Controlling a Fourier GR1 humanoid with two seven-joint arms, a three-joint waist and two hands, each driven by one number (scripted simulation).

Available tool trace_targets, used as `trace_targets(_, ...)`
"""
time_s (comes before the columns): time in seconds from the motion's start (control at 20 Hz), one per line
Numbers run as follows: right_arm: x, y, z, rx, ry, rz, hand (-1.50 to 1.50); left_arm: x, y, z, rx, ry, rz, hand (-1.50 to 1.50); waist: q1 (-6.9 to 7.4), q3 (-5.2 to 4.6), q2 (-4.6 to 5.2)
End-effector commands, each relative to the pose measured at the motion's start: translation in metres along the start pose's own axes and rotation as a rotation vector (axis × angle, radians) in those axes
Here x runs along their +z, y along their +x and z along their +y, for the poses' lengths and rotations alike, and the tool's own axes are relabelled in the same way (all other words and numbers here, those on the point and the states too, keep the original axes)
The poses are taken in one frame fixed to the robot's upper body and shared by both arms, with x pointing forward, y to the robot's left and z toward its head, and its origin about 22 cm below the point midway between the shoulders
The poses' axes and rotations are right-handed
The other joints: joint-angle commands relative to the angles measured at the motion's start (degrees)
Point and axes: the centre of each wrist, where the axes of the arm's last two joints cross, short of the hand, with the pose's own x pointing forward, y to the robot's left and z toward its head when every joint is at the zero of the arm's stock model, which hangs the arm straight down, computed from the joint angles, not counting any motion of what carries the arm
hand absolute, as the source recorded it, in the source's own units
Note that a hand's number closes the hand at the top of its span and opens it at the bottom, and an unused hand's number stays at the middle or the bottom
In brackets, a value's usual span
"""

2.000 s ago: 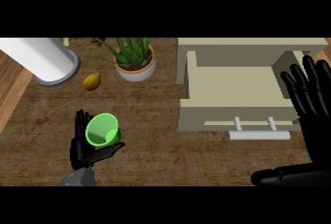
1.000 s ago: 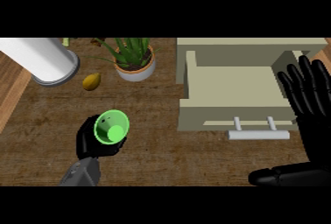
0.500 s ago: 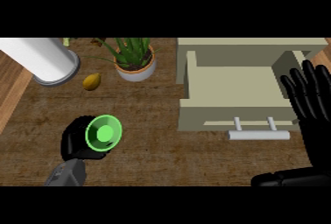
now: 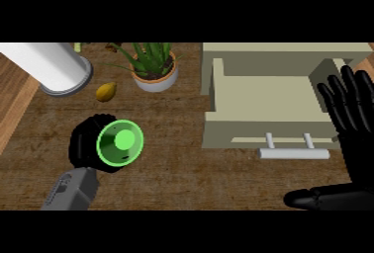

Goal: Pick up the cup, place it into the drawer and close the drawer

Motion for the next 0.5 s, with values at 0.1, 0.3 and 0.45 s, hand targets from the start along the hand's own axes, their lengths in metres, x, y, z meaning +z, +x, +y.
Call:
trace_targets(0.1,0.006,0.002,-0.012,0.002,-0.002,0.012,-1.5,-0.053,0.045,-0.052,0.068,-0.105,-0.034,1.5,0.01,0.02,-0.11)
trace_targets(0.3,0.003,-0.013,-0.004,0.007,-0.004,0.006,-1.5,-0.071,0.074,-0.081,0.09,-0.113,-0.025,1.5,-0.12,-0.02,0.05)
trace_targets(0.45,-0.014,-0.001,-0.001,-0.002,0.005,0.004,-1.5,-0.089,0.091,-0.11,0.111,-0.103,-0.047,1.5,-0.15,-0.05,0.09)
